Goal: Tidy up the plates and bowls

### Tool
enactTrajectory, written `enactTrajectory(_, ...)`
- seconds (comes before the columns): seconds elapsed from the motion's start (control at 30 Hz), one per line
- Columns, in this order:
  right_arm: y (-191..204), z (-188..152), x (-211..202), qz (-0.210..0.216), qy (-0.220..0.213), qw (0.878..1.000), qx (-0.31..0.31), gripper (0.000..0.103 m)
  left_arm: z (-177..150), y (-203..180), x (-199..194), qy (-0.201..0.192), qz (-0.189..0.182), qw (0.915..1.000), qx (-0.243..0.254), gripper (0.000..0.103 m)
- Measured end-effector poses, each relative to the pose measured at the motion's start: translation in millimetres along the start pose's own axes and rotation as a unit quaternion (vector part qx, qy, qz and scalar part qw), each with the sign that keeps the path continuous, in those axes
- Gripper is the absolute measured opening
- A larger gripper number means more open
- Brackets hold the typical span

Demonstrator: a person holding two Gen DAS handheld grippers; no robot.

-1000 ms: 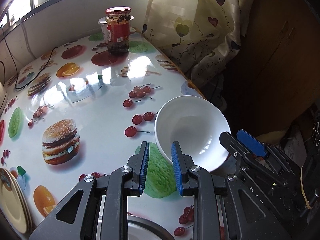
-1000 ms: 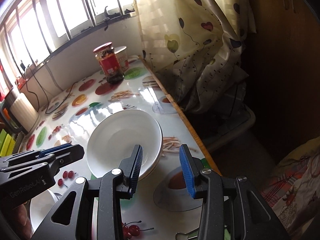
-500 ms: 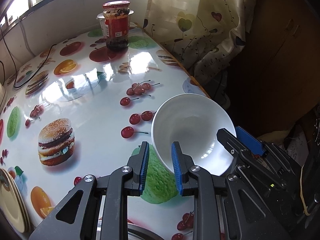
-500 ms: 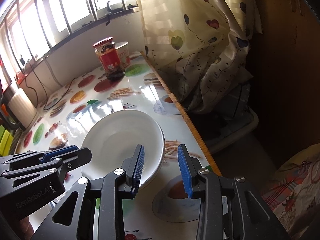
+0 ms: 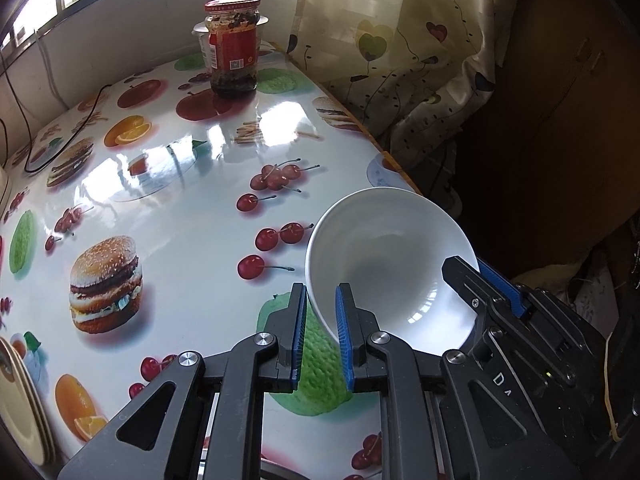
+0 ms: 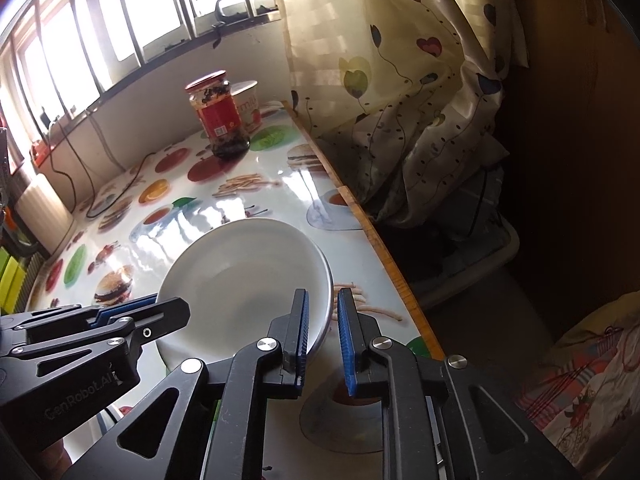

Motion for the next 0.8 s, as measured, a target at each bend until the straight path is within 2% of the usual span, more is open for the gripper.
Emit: enactTrajectory(0.8, -0.5, -0.4, -0.8, -0.001, -0.003, 1.000, 0.007, 0.013, 0.5, 0.3, -2.4, -0.006, 0.000, 1.0000, -0.005, 0.013)
Point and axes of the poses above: each gripper's, at about its wrist camera, not at the fingertips, and x roughly the way its jaws point, y to its left, z to its top, the point moved 4 cm from there along x, roughly the way its jaws point, and after that the axes turned 13 degrees about -y, right-handed, at the moved point
